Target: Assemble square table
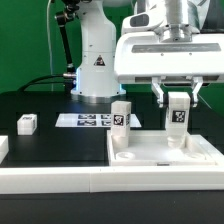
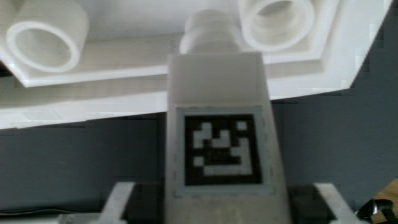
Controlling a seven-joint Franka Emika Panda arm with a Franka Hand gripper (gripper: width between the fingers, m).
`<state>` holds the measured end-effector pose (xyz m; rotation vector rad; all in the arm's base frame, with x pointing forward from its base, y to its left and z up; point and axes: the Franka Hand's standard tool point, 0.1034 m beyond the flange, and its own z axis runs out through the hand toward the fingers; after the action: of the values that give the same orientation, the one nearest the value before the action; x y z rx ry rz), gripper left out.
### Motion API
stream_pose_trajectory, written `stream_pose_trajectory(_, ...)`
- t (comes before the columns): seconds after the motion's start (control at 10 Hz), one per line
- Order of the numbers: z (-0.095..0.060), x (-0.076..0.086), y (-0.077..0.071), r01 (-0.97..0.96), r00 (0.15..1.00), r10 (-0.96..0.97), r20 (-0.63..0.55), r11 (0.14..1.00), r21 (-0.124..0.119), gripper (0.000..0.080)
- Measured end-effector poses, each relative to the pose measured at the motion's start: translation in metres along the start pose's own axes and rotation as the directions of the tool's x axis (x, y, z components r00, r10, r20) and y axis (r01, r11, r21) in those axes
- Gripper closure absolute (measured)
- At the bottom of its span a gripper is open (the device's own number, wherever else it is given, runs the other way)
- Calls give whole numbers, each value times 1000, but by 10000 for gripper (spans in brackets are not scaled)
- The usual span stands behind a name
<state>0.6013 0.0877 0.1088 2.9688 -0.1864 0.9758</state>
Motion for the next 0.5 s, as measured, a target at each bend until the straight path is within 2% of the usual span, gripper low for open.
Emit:
stream_pose_trajectory(0.3, 4, -3, -17, 22, 1000, -22, 1, 1000, 14, 509)
stream_pose_trajectory(0.5, 8, 1, -23, 28, 1000, -28, -6, 999, 18, 509)
